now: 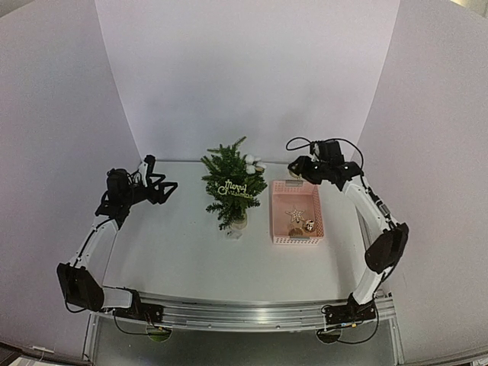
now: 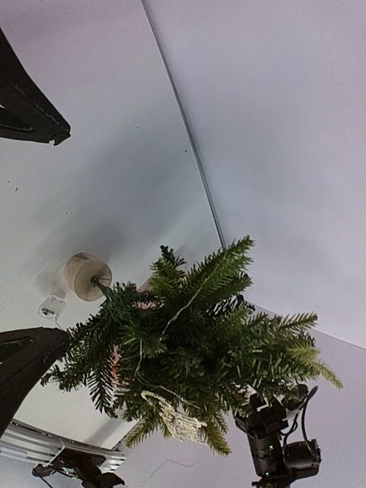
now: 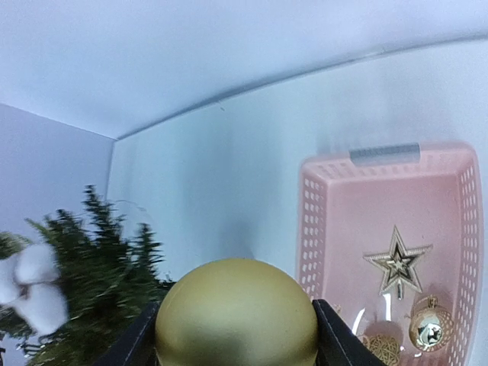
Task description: Decorate the small christmas tree
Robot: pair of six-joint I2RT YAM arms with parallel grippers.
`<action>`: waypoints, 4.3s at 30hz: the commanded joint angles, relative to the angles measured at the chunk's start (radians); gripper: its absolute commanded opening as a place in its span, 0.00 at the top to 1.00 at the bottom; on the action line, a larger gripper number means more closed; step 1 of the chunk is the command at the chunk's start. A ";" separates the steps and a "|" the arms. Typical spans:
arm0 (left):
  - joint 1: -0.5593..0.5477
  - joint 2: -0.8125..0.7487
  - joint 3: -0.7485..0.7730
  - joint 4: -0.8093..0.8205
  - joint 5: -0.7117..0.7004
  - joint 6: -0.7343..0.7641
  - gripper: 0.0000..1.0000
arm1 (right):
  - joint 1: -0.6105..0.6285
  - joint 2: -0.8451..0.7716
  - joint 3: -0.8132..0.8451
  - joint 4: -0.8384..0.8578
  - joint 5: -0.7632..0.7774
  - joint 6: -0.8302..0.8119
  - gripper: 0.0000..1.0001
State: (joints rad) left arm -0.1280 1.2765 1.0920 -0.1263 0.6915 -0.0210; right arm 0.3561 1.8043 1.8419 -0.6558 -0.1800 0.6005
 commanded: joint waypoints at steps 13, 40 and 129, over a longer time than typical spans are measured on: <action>-0.056 -0.056 0.121 0.085 0.248 0.058 0.19 | 0.213 -0.181 0.067 0.310 -0.262 -0.058 0.47; -0.400 0.259 0.562 0.156 0.330 0.106 0.37 | 0.391 0.060 0.231 0.822 -0.390 0.117 0.48; -0.343 0.088 0.629 -0.622 0.094 0.836 1.00 | 0.441 -0.029 0.075 0.731 -0.395 -0.115 0.19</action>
State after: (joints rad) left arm -0.4721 1.4074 1.7069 -0.5024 0.8681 0.5440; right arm 0.7438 1.8080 1.8740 0.1620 -0.5729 0.6251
